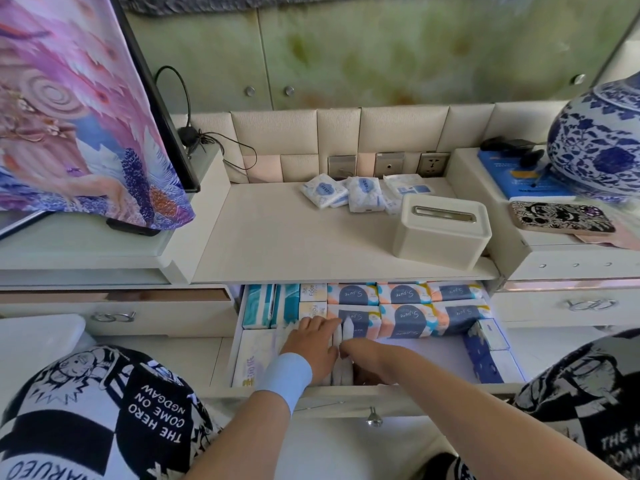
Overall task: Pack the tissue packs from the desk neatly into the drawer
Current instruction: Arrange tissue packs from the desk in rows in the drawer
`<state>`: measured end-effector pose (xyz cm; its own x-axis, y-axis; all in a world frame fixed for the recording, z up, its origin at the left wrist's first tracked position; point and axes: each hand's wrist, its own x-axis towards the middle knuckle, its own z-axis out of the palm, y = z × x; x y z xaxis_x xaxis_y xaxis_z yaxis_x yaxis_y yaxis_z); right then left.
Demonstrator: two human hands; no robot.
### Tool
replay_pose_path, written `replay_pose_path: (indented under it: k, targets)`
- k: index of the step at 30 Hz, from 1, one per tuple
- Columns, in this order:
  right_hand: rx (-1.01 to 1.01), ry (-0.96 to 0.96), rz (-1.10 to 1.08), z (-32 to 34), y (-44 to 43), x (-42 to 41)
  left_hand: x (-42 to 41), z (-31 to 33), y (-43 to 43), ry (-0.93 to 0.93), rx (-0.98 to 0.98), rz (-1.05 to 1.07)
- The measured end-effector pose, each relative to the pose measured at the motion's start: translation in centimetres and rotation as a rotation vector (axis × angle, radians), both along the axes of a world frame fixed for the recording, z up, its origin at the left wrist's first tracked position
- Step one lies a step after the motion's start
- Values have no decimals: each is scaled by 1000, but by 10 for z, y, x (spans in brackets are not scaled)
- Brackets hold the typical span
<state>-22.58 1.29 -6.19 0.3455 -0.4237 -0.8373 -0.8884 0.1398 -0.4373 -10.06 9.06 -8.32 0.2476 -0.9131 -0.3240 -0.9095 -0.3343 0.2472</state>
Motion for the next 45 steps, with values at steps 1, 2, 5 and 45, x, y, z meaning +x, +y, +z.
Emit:
replay_pose_path:
  k: [1, 2, 5, 45]
  targets:
    - [-88, 20, 61, -6, -1, 3, 0, -2, 1, -7, -9, -6]
    - [-147, 56, 156, -7, -1, 4, 0, -4, 3, -20, -2, -20]
    - [-208, 38, 232, -11, -10, 6, 0, -7, 6, -43, 25, -33]
    - [-953, 123, 190, 77, -300, 146, 160, 89, -262, -91, -133, 127]
